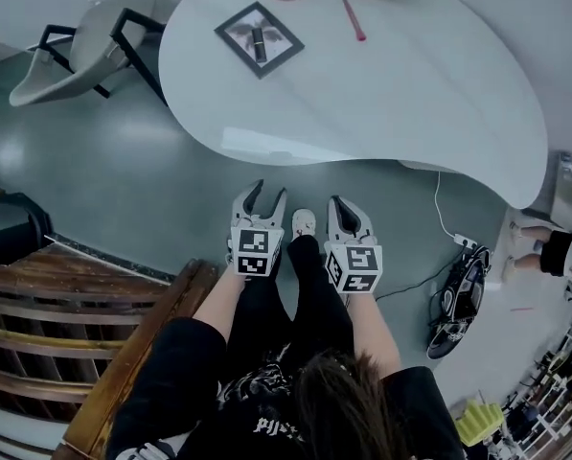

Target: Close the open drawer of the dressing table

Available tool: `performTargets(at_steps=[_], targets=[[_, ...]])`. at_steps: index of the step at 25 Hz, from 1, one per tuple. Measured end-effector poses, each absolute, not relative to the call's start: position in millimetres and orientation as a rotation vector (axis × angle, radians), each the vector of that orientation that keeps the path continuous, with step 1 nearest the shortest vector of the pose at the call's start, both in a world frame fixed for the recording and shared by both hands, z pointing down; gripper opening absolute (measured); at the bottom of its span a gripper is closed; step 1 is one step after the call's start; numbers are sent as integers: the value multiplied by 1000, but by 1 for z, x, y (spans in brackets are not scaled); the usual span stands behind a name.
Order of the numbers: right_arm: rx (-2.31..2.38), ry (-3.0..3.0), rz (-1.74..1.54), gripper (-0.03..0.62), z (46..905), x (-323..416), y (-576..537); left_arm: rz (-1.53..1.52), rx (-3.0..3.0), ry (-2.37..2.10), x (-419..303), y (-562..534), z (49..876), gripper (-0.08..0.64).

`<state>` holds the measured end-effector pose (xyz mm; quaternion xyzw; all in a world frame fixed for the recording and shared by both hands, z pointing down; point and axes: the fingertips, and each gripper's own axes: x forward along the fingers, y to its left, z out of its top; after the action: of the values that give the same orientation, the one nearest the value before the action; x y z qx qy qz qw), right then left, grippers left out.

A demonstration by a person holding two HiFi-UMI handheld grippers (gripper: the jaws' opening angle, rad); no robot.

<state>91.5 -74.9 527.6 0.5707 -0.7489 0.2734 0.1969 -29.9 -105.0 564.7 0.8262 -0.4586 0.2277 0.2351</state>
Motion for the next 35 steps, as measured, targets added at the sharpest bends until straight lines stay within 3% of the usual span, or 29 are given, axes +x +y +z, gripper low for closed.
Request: performTargets(at_steps=[35], targets=[[1685, -2321, 571, 26, 385, 111, -95, 497, 2418, -1405, -23, -92, 402, 209]])
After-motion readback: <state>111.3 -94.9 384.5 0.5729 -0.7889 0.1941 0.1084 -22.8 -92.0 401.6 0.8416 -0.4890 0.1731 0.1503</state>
